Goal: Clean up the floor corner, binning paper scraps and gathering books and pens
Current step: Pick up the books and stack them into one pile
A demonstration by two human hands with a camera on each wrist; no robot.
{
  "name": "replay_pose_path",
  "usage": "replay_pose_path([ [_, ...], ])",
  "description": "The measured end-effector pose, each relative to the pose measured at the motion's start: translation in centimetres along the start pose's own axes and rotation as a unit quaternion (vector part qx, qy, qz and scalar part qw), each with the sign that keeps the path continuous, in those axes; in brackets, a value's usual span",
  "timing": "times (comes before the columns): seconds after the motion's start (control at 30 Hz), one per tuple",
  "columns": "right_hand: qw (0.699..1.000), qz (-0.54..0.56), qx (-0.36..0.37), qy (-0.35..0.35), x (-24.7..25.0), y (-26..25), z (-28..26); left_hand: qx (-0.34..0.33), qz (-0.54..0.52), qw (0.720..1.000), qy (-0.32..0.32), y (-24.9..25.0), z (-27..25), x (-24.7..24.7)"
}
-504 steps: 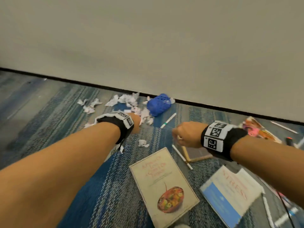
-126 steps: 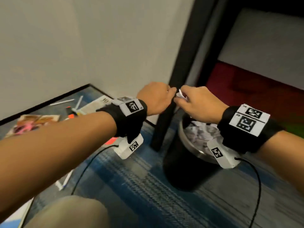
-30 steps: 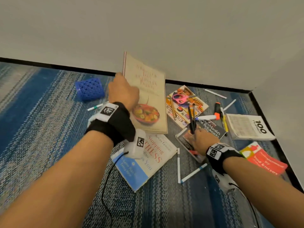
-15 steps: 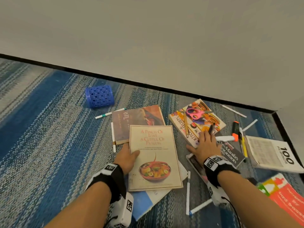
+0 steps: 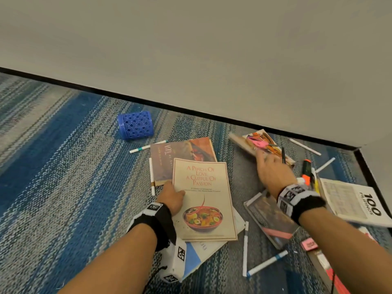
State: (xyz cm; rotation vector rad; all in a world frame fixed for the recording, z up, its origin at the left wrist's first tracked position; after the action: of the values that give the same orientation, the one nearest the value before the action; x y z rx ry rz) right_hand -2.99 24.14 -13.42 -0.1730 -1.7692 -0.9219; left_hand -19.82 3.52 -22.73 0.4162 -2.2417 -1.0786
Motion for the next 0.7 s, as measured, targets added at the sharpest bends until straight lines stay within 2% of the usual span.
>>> replay_pose_path([
  [0.13,0.987,0.139,-0.058,0.060,5.9,3.4,0.3,-0.043,-0.037,0.994,0.096,4.2,-1.4,-0.2],
  [0.23,0.956,0.254,-0.103,0.109,8.3,5.2,-0.4,-0.113,-0.077,0.982,0.132,8.4,-3.0,-0.5],
  [0.33,0.922,0.346,-0.135,0.109,10.1,5.1,-1.2,-0.195,-0.131,0.962,0.137,11.9,-4.5,-0.7],
  [0.4,0.906,0.386,-0.139,0.106,11.2,4.4,-1.4,-0.261,-0.117,0.950,0.129,13.4,-5.2,-1.1],
  [0.47,0.900,0.401,-0.136,0.101,11.7,3.6,-1.3,-0.317,-0.083,0.941,0.088,14.0,-5.8,-2.2],
  [0.57,0.885,0.434,-0.149,0.075,12.5,2.4,-1.2,-0.355,-0.020,0.934,0.028,13.9,-6.7,-4.1],
  [0.7,0.824,0.545,-0.154,0.036,13.0,0.0,-2.3,-0.360,0.019,0.930,0.074,14.1,-6.6,-4.1],
])
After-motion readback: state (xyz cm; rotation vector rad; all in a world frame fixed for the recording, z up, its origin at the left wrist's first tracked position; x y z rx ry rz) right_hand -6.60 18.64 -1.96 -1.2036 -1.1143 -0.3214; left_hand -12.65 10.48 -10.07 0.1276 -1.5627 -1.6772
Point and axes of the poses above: each hand's wrist, its own z-axis towards the middle knuckle, its own x-axis out of the back of the hand, y = z × x, the point moved 3 cm from there along z, towards the middle knuckle, and after that the axes turned 5 degrees about -x, right-handed, at the moved point
